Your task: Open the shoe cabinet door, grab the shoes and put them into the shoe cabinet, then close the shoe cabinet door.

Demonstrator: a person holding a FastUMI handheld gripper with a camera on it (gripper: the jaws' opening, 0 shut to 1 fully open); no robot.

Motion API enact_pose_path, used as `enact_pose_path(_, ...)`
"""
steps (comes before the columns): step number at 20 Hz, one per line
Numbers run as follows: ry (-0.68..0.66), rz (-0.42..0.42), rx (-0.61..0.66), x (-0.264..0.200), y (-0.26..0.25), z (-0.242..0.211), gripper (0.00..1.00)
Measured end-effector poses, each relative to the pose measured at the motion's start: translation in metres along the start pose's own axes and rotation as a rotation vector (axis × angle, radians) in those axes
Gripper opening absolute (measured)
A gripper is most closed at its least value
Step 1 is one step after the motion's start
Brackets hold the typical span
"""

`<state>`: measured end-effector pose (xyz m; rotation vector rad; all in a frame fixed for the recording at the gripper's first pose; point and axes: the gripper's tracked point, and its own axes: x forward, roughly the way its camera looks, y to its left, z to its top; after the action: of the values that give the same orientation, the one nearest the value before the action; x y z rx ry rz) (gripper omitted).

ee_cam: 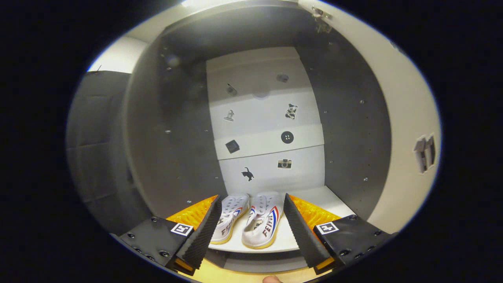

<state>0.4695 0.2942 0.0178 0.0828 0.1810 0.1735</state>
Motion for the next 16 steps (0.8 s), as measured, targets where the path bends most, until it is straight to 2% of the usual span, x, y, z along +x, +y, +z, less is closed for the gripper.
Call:
enact_pose_path(11, -0.106, 0.031, -0.075, -0.179, 0.009, 0.030, 0.98)
enact_pose_path(16, -0.101, 0.050, -0.083, -0.243, -0.002, 0.034, 0.97)
